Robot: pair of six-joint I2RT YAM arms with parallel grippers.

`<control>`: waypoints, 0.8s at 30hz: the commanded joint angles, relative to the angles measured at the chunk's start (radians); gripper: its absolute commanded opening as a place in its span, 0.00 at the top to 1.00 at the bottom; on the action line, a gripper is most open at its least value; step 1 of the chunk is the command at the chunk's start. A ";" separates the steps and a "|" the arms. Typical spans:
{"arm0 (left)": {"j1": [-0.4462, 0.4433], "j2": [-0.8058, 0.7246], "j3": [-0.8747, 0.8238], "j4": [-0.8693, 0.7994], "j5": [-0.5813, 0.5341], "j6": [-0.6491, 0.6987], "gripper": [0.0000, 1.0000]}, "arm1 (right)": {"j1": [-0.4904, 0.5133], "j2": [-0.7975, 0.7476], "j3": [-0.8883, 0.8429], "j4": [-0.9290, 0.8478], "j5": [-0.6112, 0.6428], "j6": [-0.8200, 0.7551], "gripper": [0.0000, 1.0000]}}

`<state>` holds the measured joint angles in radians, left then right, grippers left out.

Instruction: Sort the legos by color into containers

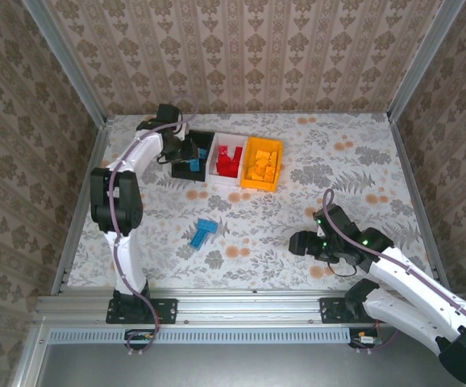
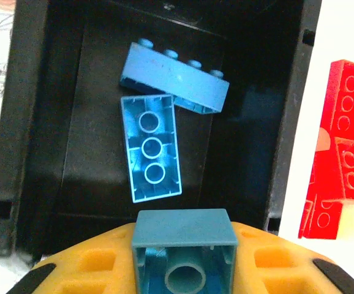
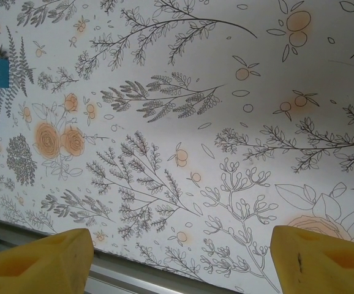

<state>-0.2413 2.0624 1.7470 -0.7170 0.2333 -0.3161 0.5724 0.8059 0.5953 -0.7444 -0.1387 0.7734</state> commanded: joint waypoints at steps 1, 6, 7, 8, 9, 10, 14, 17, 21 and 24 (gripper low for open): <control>-0.001 0.024 0.075 -0.026 0.023 0.035 0.68 | 0.004 -0.011 -0.022 -0.029 0.022 0.026 0.22; -0.003 0.065 0.151 -0.068 0.013 0.055 0.68 | 0.004 -0.015 -0.035 -0.029 0.019 0.032 0.22; -0.001 0.071 0.161 -0.072 0.011 0.058 0.68 | 0.003 -0.017 -0.035 -0.031 0.020 0.032 0.22; -0.001 0.082 0.174 -0.078 0.009 0.061 0.68 | 0.004 -0.017 -0.035 -0.032 0.023 0.032 0.22; -0.001 0.090 0.185 -0.084 0.008 0.063 0.67 | 0.004 -0.017 -0.035 -0.030 0.023 0.031 0.22; -0.001 0.100 0.200 -0.092 0.005 0.064 0.62 | 0.004 -0.015 -0.035 -0.025 0.023 0.033 0.22; -0.001 0.130 0.230 -0.105 0.001 0.067 0.53 | 0.004 -0.003 -0.035 -0.015 0.020 0.036 0.21; -0.001 0.129 0.234 -0.104 0.003 0.059 0.42 | 0.004 -0.002 -0.041 -0.008 0.019 0.041 0.21; -0.003 0.068 0.185 -0.079 -0.004 0.049 0.32 | 0.004 -0.003 -0.055 0.012 0.017 0.045 0.20; -0.004 -0.040 0.086 -0.024 -0.008 0.030 0.29 | 0.004 0.019 -0.051 0.029 0.012 0.033 0.19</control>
<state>-0.2413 2.1429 1.8862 -0.7597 0.2356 -0.2699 0.5724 0.8093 0.5514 -0.7391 -0.1375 0.7971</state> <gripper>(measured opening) 0.702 0.806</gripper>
